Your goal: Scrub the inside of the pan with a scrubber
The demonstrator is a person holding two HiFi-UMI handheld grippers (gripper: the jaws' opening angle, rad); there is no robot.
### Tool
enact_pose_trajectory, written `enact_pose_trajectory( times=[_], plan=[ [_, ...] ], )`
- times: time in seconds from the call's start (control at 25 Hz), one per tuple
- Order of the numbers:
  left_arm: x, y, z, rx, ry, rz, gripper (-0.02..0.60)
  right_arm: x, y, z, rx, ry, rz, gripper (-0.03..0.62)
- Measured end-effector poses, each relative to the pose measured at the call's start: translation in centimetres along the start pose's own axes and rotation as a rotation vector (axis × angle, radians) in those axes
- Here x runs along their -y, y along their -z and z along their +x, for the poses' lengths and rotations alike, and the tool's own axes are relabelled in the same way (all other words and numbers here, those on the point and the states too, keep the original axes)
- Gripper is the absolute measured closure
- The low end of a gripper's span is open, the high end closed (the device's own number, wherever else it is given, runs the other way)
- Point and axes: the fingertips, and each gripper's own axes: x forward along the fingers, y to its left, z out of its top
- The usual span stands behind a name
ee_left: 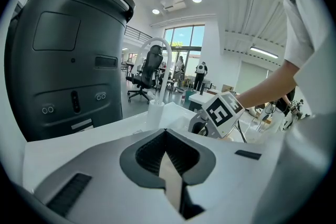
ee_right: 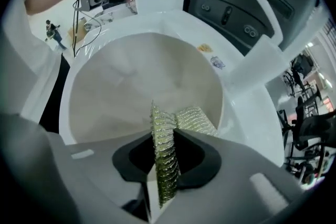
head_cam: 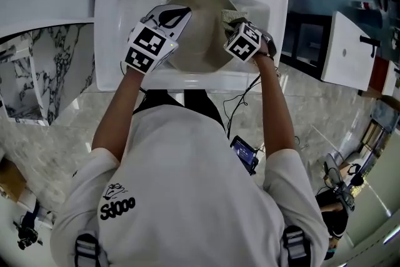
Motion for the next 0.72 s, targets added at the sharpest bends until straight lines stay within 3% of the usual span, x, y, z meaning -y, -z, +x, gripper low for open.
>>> enact_pose_trajectory(
  times=[0.24,0.4,0.72],
  plan=[
    [0.3,0.4,-0.8,-0.011,0.005,0.0,0.575,-2.5,0.8,2.9,-0.151,-0.104,-0.105,0.513],
    [0.1,1.2,-1.5,-0.016,-0.001,-0.012,0.575,-3.5,2.1,4.3,-0.288,-0.08,-0.195,0.513],
    [0.1,1.8,-2.7,-0.006,-0.005,-0.024,0.575,-6.1,2.8,4.0,-0.4,-0.197,-0.097,0.513]
  ],
)
